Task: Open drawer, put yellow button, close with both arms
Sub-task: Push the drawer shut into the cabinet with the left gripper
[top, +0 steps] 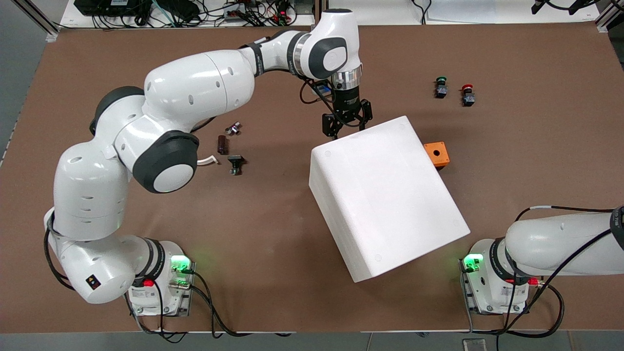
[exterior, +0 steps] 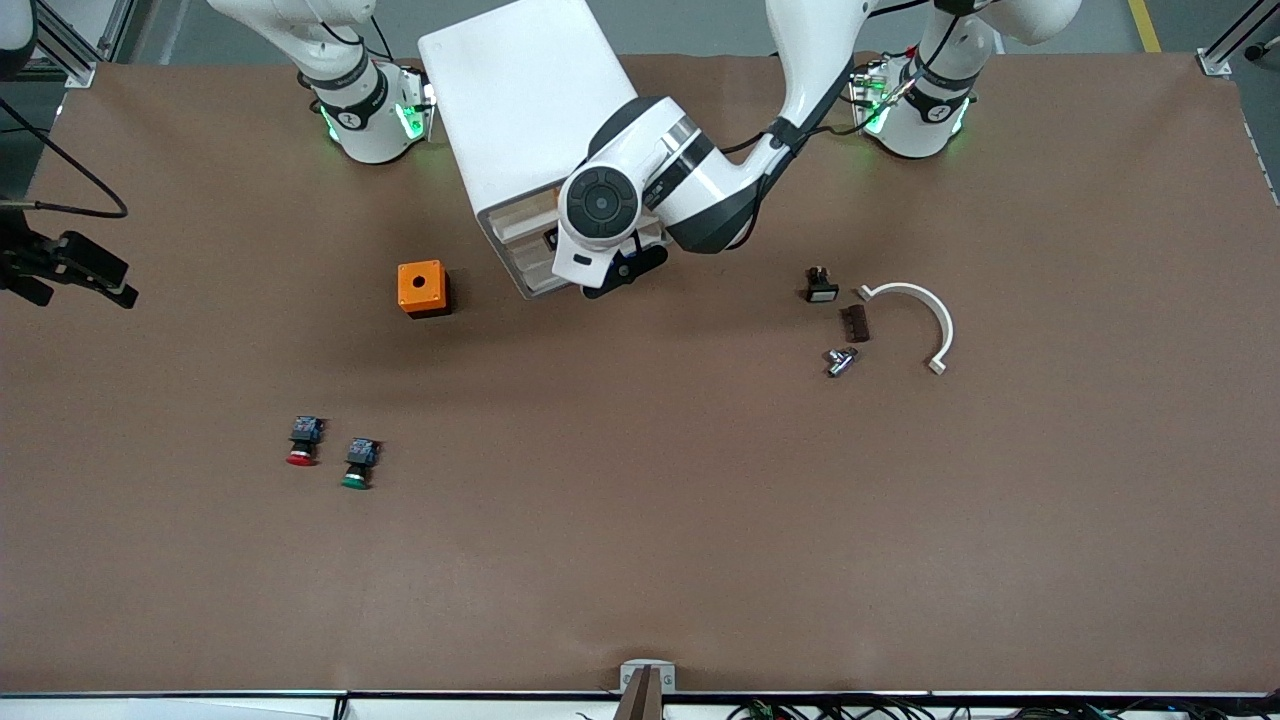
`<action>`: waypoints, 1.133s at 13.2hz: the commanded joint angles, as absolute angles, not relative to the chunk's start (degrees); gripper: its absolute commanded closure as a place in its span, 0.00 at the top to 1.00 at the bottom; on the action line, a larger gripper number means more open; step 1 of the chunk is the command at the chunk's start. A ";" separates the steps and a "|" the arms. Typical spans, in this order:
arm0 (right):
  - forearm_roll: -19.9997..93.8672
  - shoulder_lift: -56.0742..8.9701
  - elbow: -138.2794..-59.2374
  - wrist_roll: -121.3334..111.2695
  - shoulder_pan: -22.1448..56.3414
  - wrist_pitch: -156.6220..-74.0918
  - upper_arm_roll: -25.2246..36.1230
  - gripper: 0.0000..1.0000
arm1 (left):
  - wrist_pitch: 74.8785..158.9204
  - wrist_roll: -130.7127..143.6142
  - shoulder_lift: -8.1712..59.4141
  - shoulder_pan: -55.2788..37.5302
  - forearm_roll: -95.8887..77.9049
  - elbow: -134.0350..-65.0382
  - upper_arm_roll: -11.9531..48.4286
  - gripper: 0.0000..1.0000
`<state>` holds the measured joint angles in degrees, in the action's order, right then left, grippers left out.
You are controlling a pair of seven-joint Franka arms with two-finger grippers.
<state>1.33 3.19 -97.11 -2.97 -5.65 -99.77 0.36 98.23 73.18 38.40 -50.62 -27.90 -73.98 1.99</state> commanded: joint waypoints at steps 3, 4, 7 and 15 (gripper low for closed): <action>0.44 4.31 -96.68 -3.17 -6.24 -99.14 -0.53 1.00 | 97.91 74.71 37.62 -50.98 -32.60 -76.02 2.02 0.99; 0.44 4.13 -96.07 -3.25 -6.24 -99.14 -0.53 1.00 | 97.91 74.62 37.62 -50.89 -32.87 -76.11 2.02 0.99; 0.35 4.04 -95.71 -3.52 -6.24 -99.14 -0.44 1.00 | 97.91 74.44 37.53 -50.10 -33.05 -76.03 1.85 0.99; 0.35 3.96 -95.54 -3.43 -6.24 -99.67 -0.44 1.00 | 97.82 68.14 33.24 -42.56 -19.88 -74.27 1.23 0.99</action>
<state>1.26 3.93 -96.21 -2.99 -5.65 -99.82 0.07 98.34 71.26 36.19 -44.63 -22.66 -74.21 1.25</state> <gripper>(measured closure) 0.000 0.004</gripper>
